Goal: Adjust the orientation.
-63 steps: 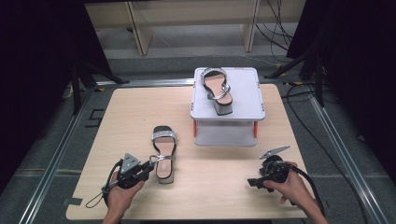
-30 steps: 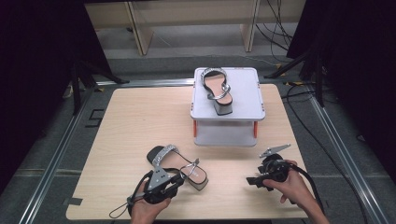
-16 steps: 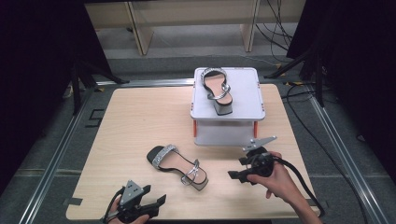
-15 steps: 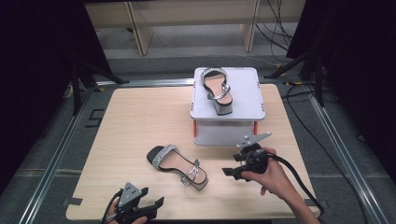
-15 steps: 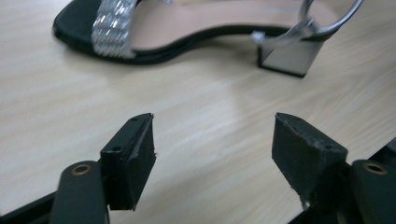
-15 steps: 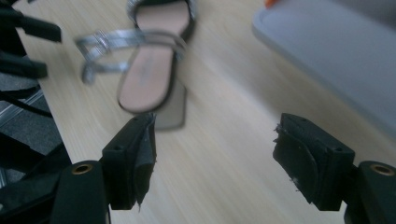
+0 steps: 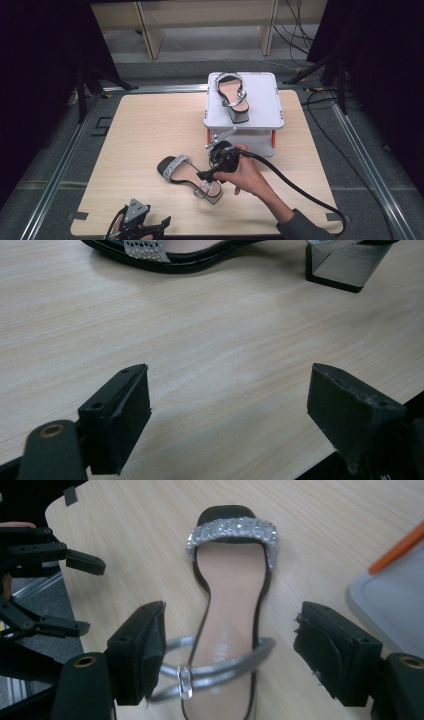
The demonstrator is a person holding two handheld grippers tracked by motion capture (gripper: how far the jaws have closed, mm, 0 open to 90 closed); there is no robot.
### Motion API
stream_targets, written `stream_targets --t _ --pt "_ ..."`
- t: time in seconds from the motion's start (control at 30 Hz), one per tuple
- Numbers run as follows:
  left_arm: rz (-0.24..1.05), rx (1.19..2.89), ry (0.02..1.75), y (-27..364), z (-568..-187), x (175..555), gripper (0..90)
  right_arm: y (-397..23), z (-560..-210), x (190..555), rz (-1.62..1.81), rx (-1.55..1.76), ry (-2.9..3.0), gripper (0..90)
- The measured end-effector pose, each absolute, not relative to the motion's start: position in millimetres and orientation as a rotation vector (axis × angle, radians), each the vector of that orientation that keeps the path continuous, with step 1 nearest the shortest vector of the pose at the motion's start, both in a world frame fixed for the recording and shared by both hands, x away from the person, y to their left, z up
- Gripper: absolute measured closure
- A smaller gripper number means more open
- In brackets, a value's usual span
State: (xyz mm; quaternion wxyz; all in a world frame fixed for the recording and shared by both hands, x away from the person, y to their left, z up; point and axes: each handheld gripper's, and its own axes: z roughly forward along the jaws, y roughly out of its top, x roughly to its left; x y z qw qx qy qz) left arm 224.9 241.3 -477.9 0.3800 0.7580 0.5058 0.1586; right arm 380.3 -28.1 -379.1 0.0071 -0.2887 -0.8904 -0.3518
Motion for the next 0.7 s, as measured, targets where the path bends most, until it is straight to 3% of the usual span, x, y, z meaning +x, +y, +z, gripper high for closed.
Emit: stream_targets --t 0.4,0.7 --pt "0.397 1.928 1.299 241.5 -477.5 225.5 17.2 13.3 -412.7 393.0 -0.874 -0.867 -2.860 27.7" --pt "0.400 1.949 1.286 241.4 -477.8 225.4 17.2 20.4 -434.5 399.2 -0.748 -0.872 -2.876 24.6"
